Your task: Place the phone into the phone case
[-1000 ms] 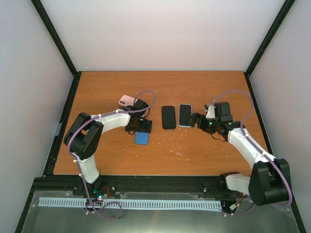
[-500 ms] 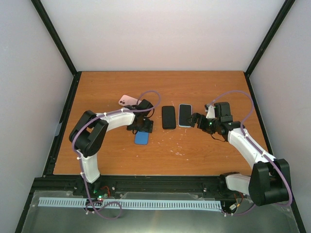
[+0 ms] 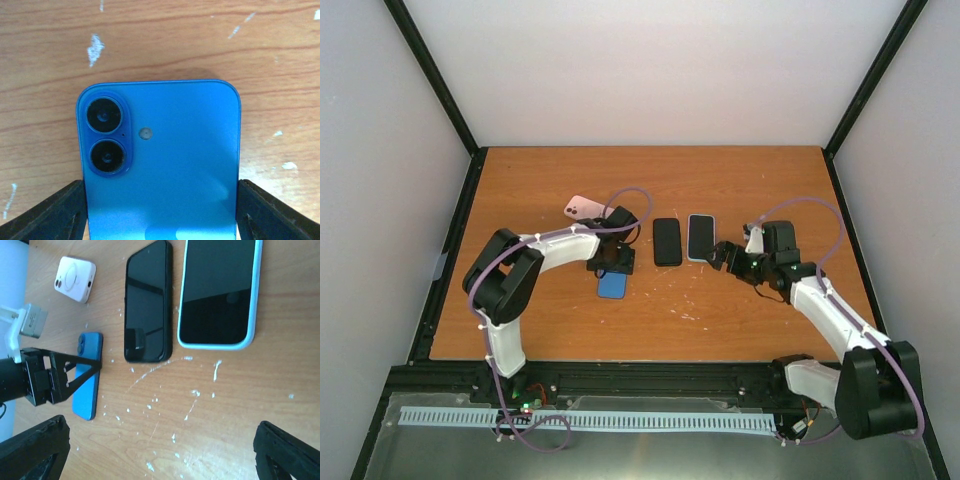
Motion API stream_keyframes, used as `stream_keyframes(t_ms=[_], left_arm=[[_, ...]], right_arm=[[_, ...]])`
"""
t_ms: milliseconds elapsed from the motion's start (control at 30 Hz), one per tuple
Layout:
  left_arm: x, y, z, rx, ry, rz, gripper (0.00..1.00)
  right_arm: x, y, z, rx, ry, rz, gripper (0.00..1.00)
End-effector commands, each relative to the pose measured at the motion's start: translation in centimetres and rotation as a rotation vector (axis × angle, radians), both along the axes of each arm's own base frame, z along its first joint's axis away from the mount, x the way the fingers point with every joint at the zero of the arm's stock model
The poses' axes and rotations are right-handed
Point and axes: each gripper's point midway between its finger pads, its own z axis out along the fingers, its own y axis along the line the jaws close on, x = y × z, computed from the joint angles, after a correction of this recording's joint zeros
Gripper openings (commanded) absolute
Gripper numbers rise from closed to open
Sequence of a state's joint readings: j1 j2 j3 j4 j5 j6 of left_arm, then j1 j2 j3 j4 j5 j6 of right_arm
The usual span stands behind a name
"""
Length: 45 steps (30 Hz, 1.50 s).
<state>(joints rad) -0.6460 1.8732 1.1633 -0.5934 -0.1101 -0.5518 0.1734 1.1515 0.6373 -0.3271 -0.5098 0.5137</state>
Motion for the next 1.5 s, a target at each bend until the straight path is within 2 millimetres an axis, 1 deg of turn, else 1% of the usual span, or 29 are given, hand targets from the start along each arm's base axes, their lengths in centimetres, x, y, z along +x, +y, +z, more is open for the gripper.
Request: stream_keyframes(t_ms=[0,33,67,167,267,367,400,433,467,500,567,633,700,933,1100,1267,1467], left_arm=[[-2.5,-2.0,-1.0,-0.123,0.097,-0.019,0.69],[-2.5,-2.5,-0.7,-0.152,0.094,-0.017,0.67],[-2.4,-2.9,-0.5,-0.179,0.093,-0.015,0.66],[-2.4,-4.3,0.4,-0.267,0.099,-0.005,0.64],[-2.7,-6.4,1.5,-0.398,0.116,-0.015,0.63],[-2.8,-7.4,2.3,-0.473,0.124,0.002,0.63],[-2.8,-7.7,2.5,-0.494,0.127,0.007,0.63],[-2.8,-8.0,2.7,-0.517,0.129,0.009,0.63],[-2.9,-8.4,3.2,-0.55,0.132,0.008,0.64],[-3.0,-8.8,3.5,-0.585,0.131,0.004,0.63],[-3.2,-9.3,3.9,-0.635,0.136,0.006,0.63],[-3.5,-9.6,3.9,-0.67,0.15,0.012,0.63],[-3.5,-10.0,4.2,-0.709,0.146,0.012,0.63],[-3.8,-10.0,4.2,-0.733,0.149,0.028,0.63],[-3.9,-9.3,3.9,-0.709,0.142,0.053,0.63],[-4.1,-9.2,3.4,-0.704,0.152,0.062,0.63],[-4.2,-9.1,3.3,-0.707,0.153,0.066,0.63]], right_arm=[[-1.5,1.3,-0.1,0.075,0.002,-0.009,0.97],[-1.8,1.6,-0.3,0.084,0.002,-0.014,0.96],[-2.6,2.5,-0.5,0.093,0.003,0.006,0.96],[-4.0,4.9,-0.2,0.105,-0.031,0.057,0.95],[-5.3,7.0,0.0,0.112,-0.058,0.092,0.91],[-6.1,8.6,-0.1,0.139,-0.078,0.09,0.83],[-6.5,9.0,-0.5,0.136,-0.069,0.092,0.8],[-6.5,9.3,-0.7,0.129,-0.08,0.078,0.77],[-6.8,9.8,-1.0,0.133,-0.077,0.08,0.75],[-6.9,10.0,-1.4,0.14,-0.072,0.074,0.72],[-7.0,10.6,-1.9,0.161,-0.064,0.079,0.63],[-7.0,11.1,-2.2,0.169,-0.059,0.084,0.55],[-7.0,11.8,-2.5,0.168,-0.058,0.09,0.52],[-7.1,13.8,-4.2,0.139,-0.019,0.124,0.48],[-6.8,13.8,-5.3,0.104,-0.006,0.097,0.39],[-6.7,14.0,-5.6,0.089,0.003,0.107,0.28],[-6.7,14.1,-5.7,0.078,0.015,0.112,0.22]])
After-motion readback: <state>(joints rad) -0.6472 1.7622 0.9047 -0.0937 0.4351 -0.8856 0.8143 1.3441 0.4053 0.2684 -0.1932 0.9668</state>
